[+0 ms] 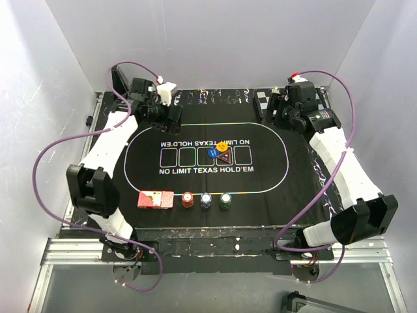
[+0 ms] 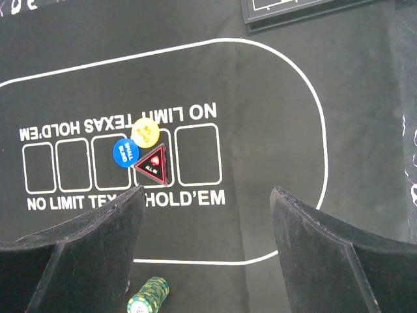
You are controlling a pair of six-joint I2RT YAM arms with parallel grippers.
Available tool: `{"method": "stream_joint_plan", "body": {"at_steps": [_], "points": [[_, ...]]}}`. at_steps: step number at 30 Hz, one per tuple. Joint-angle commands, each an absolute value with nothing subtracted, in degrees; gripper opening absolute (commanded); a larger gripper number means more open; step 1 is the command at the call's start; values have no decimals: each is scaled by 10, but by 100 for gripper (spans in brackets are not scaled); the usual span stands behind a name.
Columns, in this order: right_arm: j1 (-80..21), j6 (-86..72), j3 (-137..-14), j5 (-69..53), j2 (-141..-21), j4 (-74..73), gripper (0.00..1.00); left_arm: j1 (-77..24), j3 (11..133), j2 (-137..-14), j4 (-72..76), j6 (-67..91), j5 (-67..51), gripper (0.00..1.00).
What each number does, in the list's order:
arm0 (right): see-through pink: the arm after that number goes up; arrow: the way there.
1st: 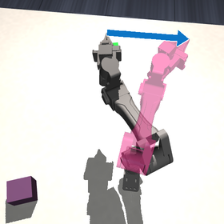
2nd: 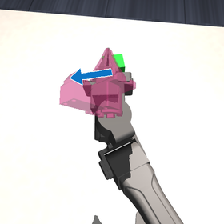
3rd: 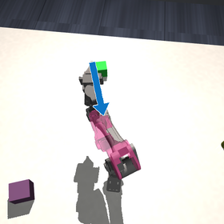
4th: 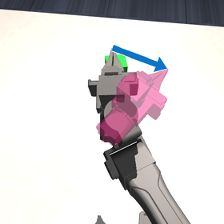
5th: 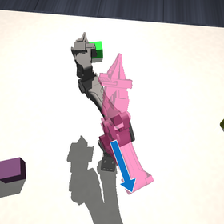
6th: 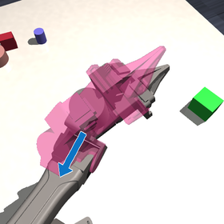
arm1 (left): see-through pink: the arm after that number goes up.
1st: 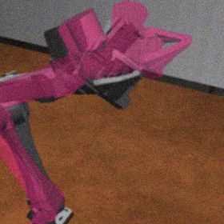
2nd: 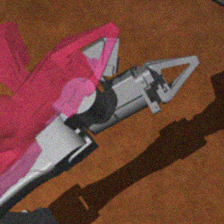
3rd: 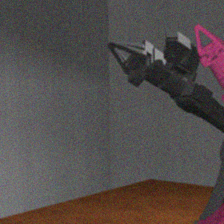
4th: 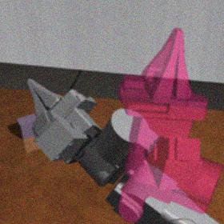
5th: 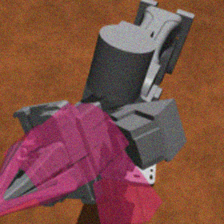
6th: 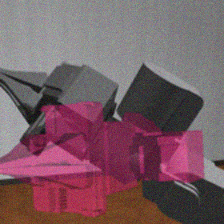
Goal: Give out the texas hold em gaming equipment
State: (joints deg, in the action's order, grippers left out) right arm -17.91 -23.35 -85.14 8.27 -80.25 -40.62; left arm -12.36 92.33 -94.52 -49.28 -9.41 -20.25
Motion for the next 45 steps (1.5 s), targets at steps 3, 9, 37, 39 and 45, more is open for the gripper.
{"method": "stream_joint_plan", "body": {"at_steps": [3, 9, 37, 39, 45], "points": [[-185, -234, -834, 98, -785, -402, 84, -158, 962, -1012, -487, -119, -230, 98], [-187, -250, -806, 102, -766, -395, 83, -226, 990, -1084, -461, -140, -200, 98], [-187, -257, -708, 96, -732, -353, 79, -336, 1082, -1288, -376, -154, -105, 98], [-186, -258, -707, 96, -731, -354, 78, -338, 1073, -1288, -371, -153, -98, 98], [-187, -258, -704, 94, -729, -352, 77, -342, 1042, -1285, -345, -156, -62, 98]]}}
